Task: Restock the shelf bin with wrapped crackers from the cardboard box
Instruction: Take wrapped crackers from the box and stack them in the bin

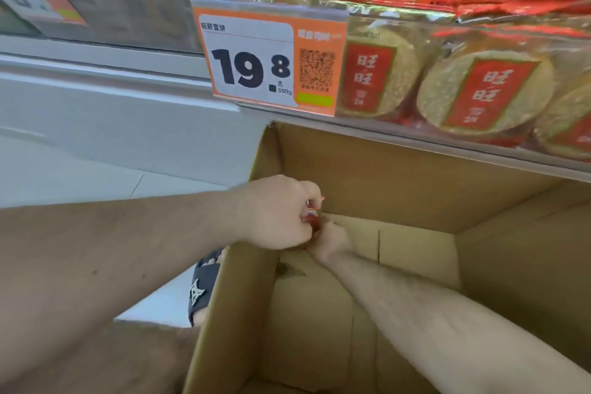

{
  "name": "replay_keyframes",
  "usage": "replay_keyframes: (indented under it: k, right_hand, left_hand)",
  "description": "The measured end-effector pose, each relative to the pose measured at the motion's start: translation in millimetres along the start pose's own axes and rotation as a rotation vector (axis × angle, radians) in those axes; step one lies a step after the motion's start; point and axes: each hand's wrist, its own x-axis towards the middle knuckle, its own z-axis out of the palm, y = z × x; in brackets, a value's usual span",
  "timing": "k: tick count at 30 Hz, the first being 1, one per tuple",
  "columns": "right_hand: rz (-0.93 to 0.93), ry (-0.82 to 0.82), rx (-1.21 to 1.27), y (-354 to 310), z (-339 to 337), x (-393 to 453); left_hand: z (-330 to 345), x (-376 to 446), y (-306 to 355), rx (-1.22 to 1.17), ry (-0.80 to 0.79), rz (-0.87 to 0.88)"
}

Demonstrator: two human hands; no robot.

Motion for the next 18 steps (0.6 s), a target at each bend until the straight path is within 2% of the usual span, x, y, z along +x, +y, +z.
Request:
replay_keyframes:
  k: [6,10,13,15,18]
  right_hand:
    - [0.088,0.254,0.163,-4.0,19.1,5.6]
    - [0.089,0.203,0.263,2.0,20.9,-5.3]
    - [0.118,0.207,0.336,10.7,7.3,-19.2]
    - [0.033,0.343,0.366,18.1,-7.2,-38.4]
    - [-0.294,0.525,0.406,24.1,-25.6,-86.4]
  left_hand:
    - [-0.8,0.9,-2.7,-0.126,0.061,-0.054]
    - [-2.5,0.4,-1.5,-0.204,0.059,-0.106]
    - [-2.4,-1.4,0.8,-0.472,0.010,-0.217]
    - [-1.6,-5.2,5.6,-0.711,-0.062,-0.348]
    - [2.9,-8.0,11.2,-0.948,-0.117,-0.529]
